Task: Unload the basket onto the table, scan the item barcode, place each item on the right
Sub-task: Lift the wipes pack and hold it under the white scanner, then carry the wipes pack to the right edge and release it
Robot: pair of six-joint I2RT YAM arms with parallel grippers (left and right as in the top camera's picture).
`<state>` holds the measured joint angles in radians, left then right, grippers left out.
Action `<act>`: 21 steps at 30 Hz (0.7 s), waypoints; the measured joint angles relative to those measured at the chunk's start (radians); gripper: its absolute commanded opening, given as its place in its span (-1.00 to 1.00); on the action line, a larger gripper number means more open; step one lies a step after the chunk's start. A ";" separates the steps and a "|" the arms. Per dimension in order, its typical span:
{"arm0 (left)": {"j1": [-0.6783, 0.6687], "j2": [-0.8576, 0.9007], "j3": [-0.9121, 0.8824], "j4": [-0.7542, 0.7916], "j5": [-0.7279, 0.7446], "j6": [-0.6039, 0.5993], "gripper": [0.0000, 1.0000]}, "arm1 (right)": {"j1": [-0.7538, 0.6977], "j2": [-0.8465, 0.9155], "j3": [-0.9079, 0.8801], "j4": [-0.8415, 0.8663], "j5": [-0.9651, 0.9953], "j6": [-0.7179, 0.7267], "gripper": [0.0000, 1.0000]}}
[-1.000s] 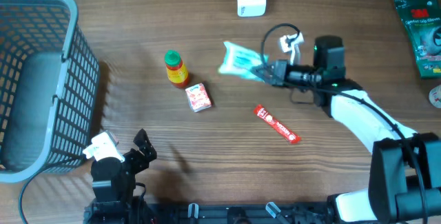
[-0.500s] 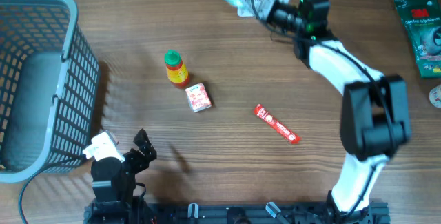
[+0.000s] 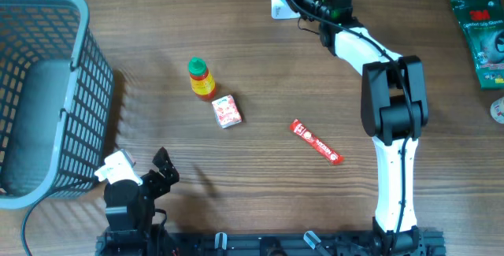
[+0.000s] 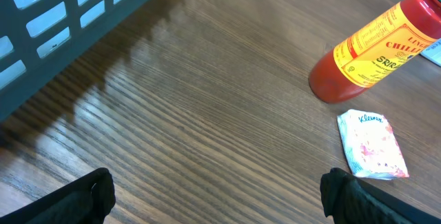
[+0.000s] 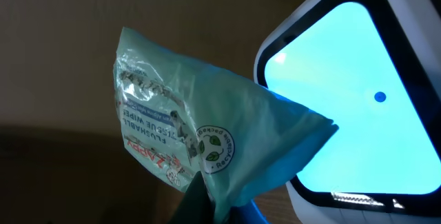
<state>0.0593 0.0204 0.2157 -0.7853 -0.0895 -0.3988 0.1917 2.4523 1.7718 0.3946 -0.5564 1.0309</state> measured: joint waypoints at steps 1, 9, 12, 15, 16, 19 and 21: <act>0.000 0.000 0.000 0.000 0.000 0.000 1.00 | -0.003 0.000 0.004 -0.016 -0.009 -0.007 -0.91; 0.000 0.000 0.000 0.001 0.000 0.000 1.00 | -0.162 -0.183 0.013 -0.548 -0.040 -0.203 -0.91; 0.000 0.000 0.000 0.000 0.000 0.000 1.00 | -0.332 -0.329 0.028 -0.742 0.096 -0.268 -0.91; 0.000 0.000 0.000 0.000 0.000 0.000 1.00 | -0.466 -0.364 0.033 -0.865 0.262 -0.293 -0.90; 0.000 0.000 0.000 0.000 0.000 0.000 1.00 | -0.488 -0.362 0.024 -0.883 0.302 -0.296 -0.83; 0.000 0.000 0.000 0.000 0.000 0.000 1.00 | -0.564 -0.332 -0.031 -0.927 0.442 -0.306 -0.70; 0.000 0.000 0.000 0.000 0.000 0.000 1.00 | -0.589 -0.312 -0.062 -0.949 0.513 -0.312 -0.74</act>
<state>0.0593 0.0204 0.2157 -0.7853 -0.0895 -0.3988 -0.3973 2.1403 1.7096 -0.5541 -0.0429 0.7189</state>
